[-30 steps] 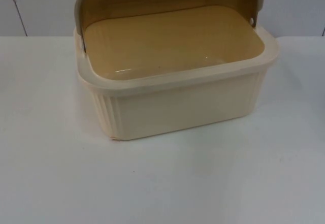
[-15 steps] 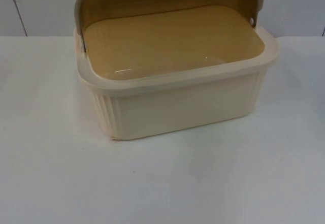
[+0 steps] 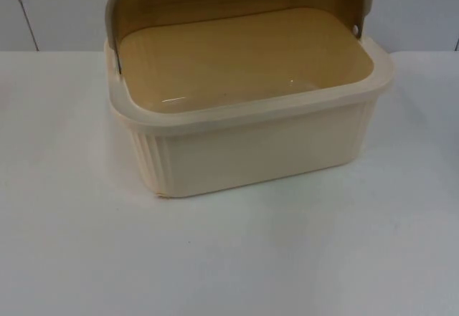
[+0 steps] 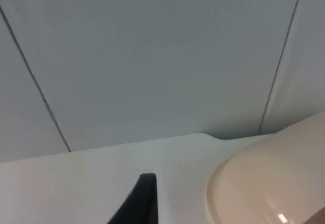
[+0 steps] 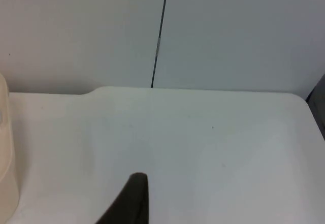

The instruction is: Open the box lid with the left hand, place the block into the box with the right hand, then close the box lid with the left hand.

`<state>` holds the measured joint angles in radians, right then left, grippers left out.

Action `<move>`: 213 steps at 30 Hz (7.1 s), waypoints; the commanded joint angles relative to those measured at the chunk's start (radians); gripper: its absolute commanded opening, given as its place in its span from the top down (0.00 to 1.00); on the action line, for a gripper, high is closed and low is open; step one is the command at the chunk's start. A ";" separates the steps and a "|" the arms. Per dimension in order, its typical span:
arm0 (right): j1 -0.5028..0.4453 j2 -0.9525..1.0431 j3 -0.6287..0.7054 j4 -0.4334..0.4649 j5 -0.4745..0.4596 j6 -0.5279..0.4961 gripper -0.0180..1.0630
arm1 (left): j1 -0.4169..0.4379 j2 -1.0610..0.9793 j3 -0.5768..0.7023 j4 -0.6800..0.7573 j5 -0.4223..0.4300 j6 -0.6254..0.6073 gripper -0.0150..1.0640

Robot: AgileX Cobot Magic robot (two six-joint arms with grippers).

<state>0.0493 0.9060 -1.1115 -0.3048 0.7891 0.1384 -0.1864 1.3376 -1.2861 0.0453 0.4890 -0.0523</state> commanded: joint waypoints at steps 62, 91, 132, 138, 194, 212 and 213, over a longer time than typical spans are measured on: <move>-0.504 1.082 0.053 0.500 -0.346 -0.715 0.01 | 0.006 -0.011 0.005 -0.008 0.065 -0.005 0.02; -0.262 0.959 -0.472 0.624 0.082 -0.495 0.98 | 0.006 -0.011 0.005 0.036 0.086 -0.005 0.02; 0.350 0.727 0.022 0.594 -0.750 -0.552 0.98 | 0.006 -0.011 0.005 0.036 0.106 -0.005 0.02; 0.412 0.783 0.022 0.594 -0.823 -0.645 0.98 | 0.006 -0.011 0.005 0.036 0.106 -0.005 0.02; 0.476 0.957 -0.044 0.597 -0.902 -0.538 0.01 | 0.006 -0.011 0.005 0.028 0.136 -0.005 0.02; 0.474 0.541 -0.044 0.595 -0.227 -0.531 0.01 | 0.006 -0.011 0.005 0.017 0.167 -0.005 0.02; 0.474 0.523 -0.044 0.595 -0.190 -0.531 0.01 | 0.006 -0.011 0.005 0.017 0.167 -0.005 0.02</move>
<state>0.5168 1.4713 -1.1511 0.2963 0.5134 -0.3963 -0.1864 1.3358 -1.2861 0.0762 0.6516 -0.0523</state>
